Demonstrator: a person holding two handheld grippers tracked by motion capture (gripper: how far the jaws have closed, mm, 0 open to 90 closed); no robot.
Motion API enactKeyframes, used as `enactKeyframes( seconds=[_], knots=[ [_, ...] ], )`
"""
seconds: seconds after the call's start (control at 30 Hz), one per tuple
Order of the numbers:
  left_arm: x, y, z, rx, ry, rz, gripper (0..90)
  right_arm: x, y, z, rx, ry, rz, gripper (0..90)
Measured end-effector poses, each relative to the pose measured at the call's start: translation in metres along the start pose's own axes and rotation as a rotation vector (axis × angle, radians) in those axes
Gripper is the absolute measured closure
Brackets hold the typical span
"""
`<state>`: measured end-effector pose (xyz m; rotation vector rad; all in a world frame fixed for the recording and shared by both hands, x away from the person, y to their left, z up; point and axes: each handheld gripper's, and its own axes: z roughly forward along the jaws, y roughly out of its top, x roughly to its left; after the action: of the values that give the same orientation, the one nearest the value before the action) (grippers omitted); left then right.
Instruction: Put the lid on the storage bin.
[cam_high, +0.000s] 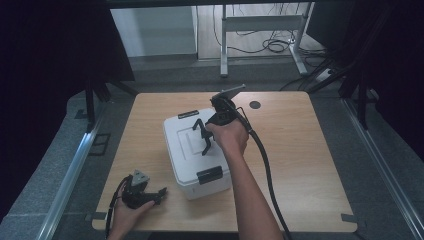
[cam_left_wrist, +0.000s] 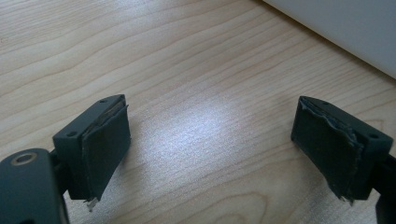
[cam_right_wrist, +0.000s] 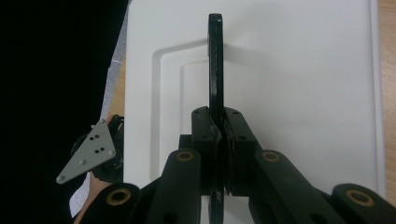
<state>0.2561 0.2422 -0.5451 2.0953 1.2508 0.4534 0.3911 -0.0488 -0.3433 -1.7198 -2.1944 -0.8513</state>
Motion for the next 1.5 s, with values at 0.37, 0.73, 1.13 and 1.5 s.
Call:
enactKeyframes(
  seconds=[0.37,0.73,1.13,1.5],
  knots=[
    [0.000,0.000,0.000,0.000,-0.001,-0.002,11.7,-0.006,-0.002,0.006,-0.007,0.031,0.021,84.9],
    [0.000,0.000,0.000,0.000,-0.001,0.001,11.7,-0.013,-0.004,0.002,-0.021,0.026,0.043,84.9],
    [0.000,0.000,0.000,0.002,-0.002,0.000,11.6,-0.013,-0.008,0.007,-0.021,0.030,0.037,84.6],
    [0.000,0.000,0.000,0.002,-0.002,0.000,11.6,-0.013,-0.009,0.008,-0.026,0.015,0.027,84.7]
  ],
)
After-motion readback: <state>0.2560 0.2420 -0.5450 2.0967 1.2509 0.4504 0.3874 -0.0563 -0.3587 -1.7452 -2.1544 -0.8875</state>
